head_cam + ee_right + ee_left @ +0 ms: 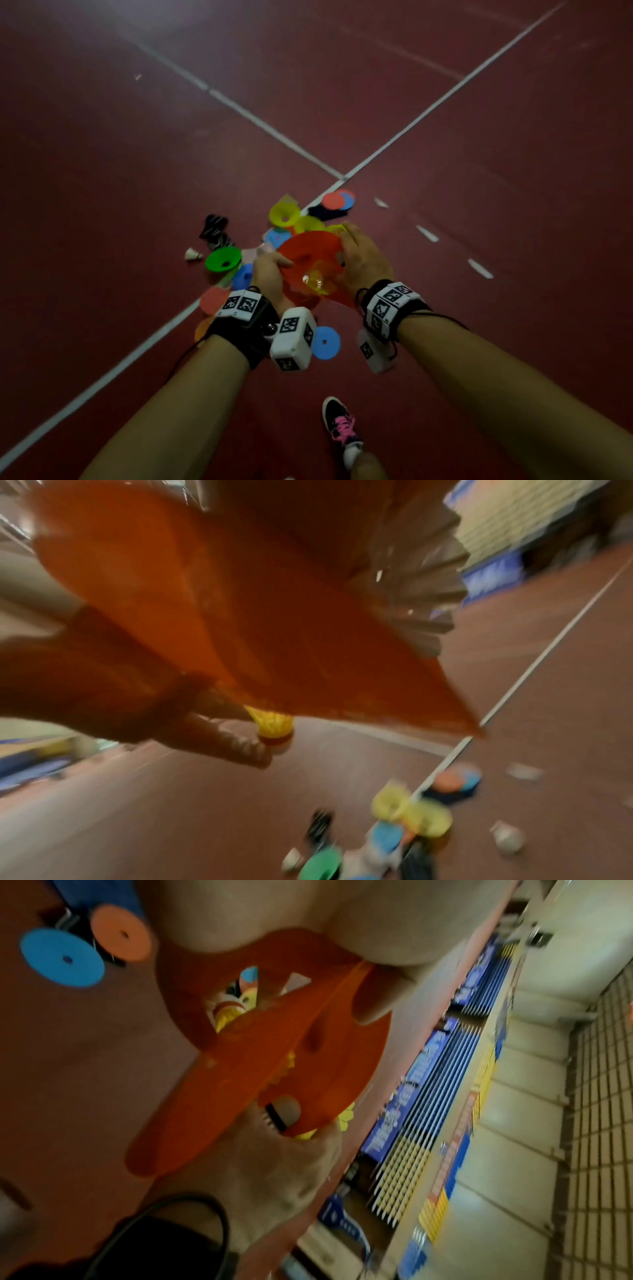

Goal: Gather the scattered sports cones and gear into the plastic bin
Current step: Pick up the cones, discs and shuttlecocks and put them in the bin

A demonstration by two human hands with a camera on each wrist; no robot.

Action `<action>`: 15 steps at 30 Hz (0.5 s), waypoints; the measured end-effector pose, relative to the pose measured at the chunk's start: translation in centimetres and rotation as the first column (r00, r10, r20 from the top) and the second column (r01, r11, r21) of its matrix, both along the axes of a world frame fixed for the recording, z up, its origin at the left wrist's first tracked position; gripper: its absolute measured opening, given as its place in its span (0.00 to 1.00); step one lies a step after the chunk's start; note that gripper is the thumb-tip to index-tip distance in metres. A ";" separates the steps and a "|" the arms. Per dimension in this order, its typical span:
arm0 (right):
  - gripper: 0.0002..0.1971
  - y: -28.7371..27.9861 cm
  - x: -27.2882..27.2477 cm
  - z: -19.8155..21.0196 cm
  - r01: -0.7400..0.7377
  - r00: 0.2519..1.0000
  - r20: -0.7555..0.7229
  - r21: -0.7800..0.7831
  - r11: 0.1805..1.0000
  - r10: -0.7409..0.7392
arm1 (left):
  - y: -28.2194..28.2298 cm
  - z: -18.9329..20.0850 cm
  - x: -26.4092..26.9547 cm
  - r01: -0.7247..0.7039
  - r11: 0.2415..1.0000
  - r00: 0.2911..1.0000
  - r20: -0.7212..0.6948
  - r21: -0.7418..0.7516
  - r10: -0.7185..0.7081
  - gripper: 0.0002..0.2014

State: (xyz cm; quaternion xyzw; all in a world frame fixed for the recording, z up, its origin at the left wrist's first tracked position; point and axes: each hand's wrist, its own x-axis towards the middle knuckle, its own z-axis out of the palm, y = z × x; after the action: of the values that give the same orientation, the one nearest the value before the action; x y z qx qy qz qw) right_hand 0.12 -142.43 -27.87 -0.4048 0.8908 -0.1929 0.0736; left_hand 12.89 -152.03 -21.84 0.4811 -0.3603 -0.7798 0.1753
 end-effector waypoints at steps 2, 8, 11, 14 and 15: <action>0.40 4.7 0.4 4.1 0.122 0.987 -0.099 -0.038 0.992 -0.126 | 3.3 3.9 -0.3 0.147 0.989 0.982 -0.115 -0.033 -0.149 0.13; 0.49 19.2 4.6 12.4 0.455 0.872 -0.159 -0.088 0.886 -0.463 | 15.2 12.1 -0.7 0.726 0.680 0.661 -0.163 -0.106 -0.732 0.22; 0.50 27.8 6.9 15.1 0.630 0.755 -0.175 -0.074 0.773 -0.631 | 22.8 13.0 -1.4 0.903 0.419 0.404 -0.145 -0.094 -0.903 0.25; 0.51 36.1 8.6 17.0 0.725 0.660 -0.159 -0.118 0.678 -0.734 | 30.2 13.6 -1.4 0.957 0.258 0.247 -0.096 -0.135 -0.964 0.17; 0.52 38.9 9.3 17.5 0.749 0.631 -0.147 -0.137 0.648 -0.761 | 32.6 13.9 -1.4 0.965 0.212 0.204 -0.063 -0.152 -0.977 0.16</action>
State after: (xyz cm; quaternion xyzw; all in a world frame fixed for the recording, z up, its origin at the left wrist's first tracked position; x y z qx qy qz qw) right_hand 9.39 -103.55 -10.38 -0.0135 0.9744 -0.1939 -0.1128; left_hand 11.51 -119.40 -7.97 0.0836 -0.5986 -0.7349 -0.3077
